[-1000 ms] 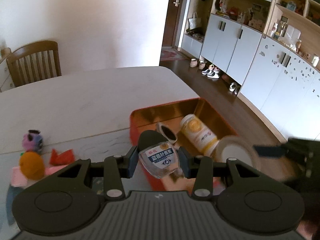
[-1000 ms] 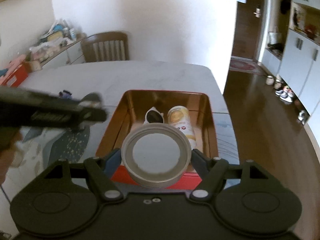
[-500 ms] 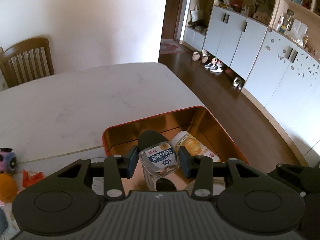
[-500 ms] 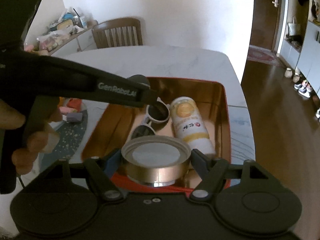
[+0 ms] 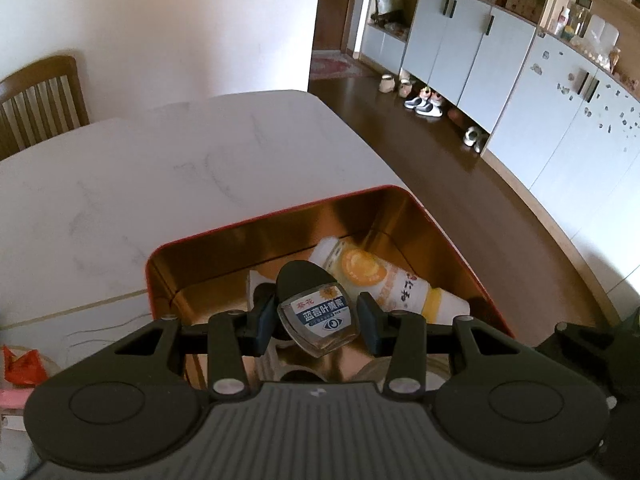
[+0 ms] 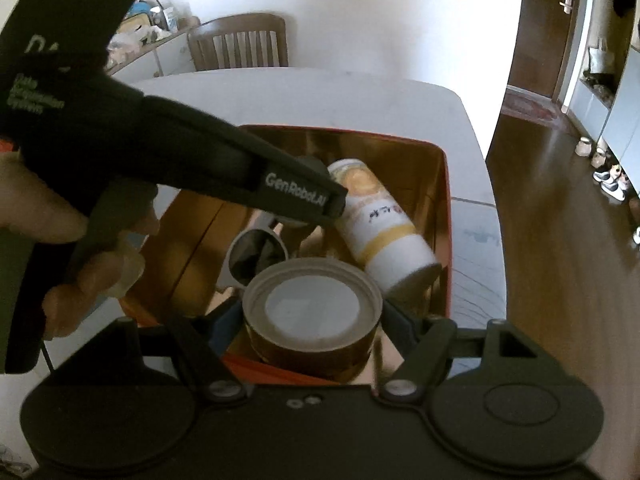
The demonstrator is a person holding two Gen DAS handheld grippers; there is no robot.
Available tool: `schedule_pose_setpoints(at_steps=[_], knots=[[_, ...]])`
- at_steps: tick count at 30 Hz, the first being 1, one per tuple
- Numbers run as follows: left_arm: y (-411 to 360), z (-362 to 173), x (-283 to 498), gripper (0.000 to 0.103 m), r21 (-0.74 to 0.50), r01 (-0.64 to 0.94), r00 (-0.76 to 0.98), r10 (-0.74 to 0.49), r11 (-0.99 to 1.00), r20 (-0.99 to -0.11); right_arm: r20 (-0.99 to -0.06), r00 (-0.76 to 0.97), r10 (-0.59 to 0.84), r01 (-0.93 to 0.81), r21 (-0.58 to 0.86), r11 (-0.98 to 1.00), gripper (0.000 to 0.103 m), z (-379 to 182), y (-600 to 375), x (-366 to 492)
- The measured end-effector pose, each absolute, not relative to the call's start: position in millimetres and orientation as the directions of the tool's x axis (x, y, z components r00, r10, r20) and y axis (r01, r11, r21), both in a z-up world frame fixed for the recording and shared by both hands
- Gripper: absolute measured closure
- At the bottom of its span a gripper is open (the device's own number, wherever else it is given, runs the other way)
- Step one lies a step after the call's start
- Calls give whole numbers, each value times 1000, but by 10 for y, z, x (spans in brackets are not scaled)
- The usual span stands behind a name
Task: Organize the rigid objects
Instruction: 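Lower the eye-drop box with the left tool while the right tool lowers the tape, releasing both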
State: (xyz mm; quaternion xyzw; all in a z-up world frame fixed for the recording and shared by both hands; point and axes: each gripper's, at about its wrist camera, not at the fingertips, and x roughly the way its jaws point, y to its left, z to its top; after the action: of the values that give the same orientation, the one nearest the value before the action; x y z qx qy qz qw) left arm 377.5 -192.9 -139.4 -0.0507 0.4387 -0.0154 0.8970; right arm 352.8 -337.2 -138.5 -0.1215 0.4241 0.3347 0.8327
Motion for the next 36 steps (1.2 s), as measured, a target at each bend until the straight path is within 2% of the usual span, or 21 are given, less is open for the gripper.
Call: schedule_pose_setpoints(at_steps=[13, 17, 21, 36], knots=[[-1942, -1520, 3820, 60, -120, -24, 566, -86, 992, -820, -779, 426, 461, -640, 101, 762, 25, -1255, -3485, 3478], [-1943, -1462, 3760, 57, -121, -18, 579, -89, 992, -810, -773, 431, 465, -630, 112, 769, 25, -1202, -3490, 3434], [-1928, -1376, 3648, 47, -116, -20, 601, -81, 993, -795, -762, 444, 471, -623, 115, 773, 25, -1149, -3543, 3389], [-1757, -875, 3055, 47, -93, -38, 696, -41, 995, -716, -708, 516, 482, -574, 132, 808, 17, -901, -3583, 3186]])
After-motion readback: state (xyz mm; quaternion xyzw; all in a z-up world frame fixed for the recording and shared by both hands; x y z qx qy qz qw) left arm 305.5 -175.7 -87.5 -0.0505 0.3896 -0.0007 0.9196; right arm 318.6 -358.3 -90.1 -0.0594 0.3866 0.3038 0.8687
